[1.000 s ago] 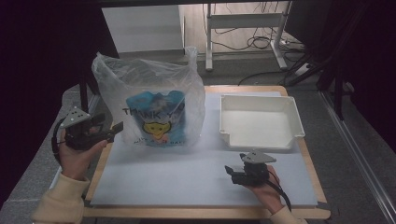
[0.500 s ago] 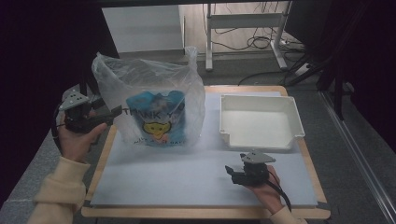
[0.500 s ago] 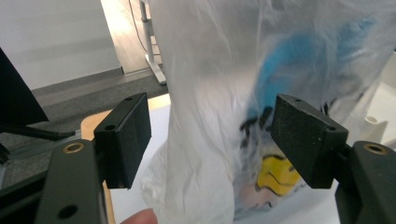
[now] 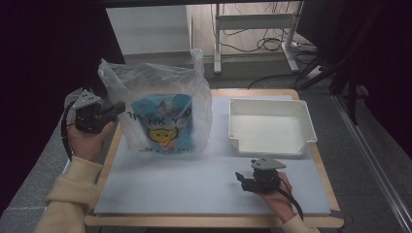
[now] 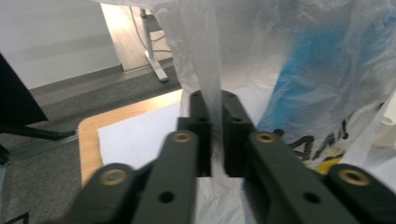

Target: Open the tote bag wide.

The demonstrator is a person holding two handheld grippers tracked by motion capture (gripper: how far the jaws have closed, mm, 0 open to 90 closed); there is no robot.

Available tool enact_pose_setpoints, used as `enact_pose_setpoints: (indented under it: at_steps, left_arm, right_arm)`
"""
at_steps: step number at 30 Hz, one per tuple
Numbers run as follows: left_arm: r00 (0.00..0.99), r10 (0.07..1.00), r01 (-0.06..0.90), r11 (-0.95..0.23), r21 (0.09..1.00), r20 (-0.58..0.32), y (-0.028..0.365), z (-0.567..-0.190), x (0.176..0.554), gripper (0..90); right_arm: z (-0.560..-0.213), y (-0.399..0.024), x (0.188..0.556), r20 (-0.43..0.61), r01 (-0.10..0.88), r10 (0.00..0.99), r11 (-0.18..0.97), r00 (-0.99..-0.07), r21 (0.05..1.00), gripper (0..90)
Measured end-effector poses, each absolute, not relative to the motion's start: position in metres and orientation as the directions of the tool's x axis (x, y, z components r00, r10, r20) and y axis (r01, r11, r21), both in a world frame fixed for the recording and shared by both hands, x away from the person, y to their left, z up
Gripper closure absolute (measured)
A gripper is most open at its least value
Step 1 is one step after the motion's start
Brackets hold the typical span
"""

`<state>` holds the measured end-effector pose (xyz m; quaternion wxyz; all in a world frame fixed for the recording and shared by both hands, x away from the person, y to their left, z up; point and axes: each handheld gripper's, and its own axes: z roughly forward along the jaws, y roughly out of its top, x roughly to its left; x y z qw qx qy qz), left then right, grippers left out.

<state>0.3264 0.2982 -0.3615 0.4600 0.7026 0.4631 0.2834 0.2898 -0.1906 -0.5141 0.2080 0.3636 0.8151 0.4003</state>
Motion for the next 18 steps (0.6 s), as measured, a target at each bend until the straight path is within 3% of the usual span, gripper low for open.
enact_pose_setpoints:
  at_steps: [18]
  left_arm:
    - [0.464,0.883,0.374,-0.125,0.919,-0.069,0.307,-0.359,0.325,90.0]
  right_arm:
    - [-0.487,-0.176,0.292,-0.060,0.323,0.703,0.399,-0.708,0.858,26.9]
